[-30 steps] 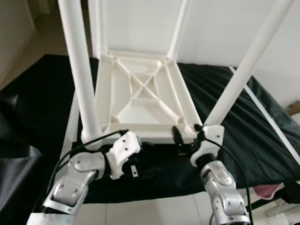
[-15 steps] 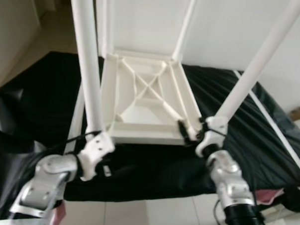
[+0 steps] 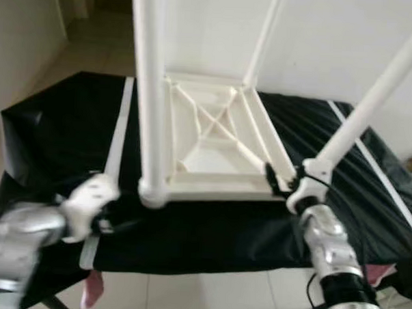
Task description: Building children table
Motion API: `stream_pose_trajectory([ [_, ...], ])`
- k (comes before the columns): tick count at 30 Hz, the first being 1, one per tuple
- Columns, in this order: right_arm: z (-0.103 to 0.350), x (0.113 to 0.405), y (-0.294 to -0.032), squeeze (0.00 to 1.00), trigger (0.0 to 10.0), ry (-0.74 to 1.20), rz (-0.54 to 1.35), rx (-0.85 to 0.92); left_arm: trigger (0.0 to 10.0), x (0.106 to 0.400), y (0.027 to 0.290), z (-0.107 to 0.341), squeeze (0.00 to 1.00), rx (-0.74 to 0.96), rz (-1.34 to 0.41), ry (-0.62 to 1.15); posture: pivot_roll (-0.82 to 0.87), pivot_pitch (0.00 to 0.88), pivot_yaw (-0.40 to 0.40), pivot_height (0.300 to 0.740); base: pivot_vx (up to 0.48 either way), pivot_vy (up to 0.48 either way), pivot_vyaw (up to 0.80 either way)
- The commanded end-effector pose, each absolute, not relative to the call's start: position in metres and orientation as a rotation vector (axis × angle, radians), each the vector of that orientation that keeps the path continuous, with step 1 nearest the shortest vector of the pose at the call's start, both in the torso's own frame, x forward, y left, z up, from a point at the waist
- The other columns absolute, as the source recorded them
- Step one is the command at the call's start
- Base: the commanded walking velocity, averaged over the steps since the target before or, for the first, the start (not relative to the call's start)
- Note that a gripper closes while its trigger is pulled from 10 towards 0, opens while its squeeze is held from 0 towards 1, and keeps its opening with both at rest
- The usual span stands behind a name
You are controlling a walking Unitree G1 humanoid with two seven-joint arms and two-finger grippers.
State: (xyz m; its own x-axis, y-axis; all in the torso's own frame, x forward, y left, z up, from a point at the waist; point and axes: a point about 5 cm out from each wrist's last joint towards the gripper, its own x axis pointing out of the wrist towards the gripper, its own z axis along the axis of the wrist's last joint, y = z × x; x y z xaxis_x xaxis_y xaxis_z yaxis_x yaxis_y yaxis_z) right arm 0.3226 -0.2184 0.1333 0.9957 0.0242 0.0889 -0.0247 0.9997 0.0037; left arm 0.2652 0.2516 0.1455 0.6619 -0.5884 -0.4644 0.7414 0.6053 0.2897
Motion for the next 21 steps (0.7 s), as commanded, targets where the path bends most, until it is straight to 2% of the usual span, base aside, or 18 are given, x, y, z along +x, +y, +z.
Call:
stream_pose_trajectory([
  [1, 0.134, 0.317, -0.243, 0.00, 10.0, -0.105, -0.071, -0.002, 10.0, 0.267, 0.254, 0.143, 0.00, 0.493, -0.761, 0.348, 0.14, 0.000, -0.098, 0.740, 0.000, 0.000, 0.00],
  [7, 0.133, 0.314, -0.257, 0.00, 10.0, -0.103, -0.107, -0.022, 10.0, 0.273, 0.262, 0.147, 0.00, 0.513, -0.713, 0.334, 0.14, 0.000, -0.093, 0.740, 0.000, 0.000, 0.00],
  [11, 0.134, 0.313, -0.264, 0.00, 10.0, -0.105, -0.125, -0.028, 10.0, 0.284, 0.245, 0.155, 0.00, 0.511, -0.721, 0.242, 0.15, 0.000, -0.095, 0.740, 0.000, 0.000, 0.00],
  [21, 0.129, 0.319, -0.240, 0.00, 10.0, -0.095, -0.040, -0.012, 10.0, 0.294, 0.220, 0.158, 0.00, 0.474, -0.760, 0.160, 0.15, 0.000, -0.102, 0.740, 0.000, 0.000, 0.00],
])
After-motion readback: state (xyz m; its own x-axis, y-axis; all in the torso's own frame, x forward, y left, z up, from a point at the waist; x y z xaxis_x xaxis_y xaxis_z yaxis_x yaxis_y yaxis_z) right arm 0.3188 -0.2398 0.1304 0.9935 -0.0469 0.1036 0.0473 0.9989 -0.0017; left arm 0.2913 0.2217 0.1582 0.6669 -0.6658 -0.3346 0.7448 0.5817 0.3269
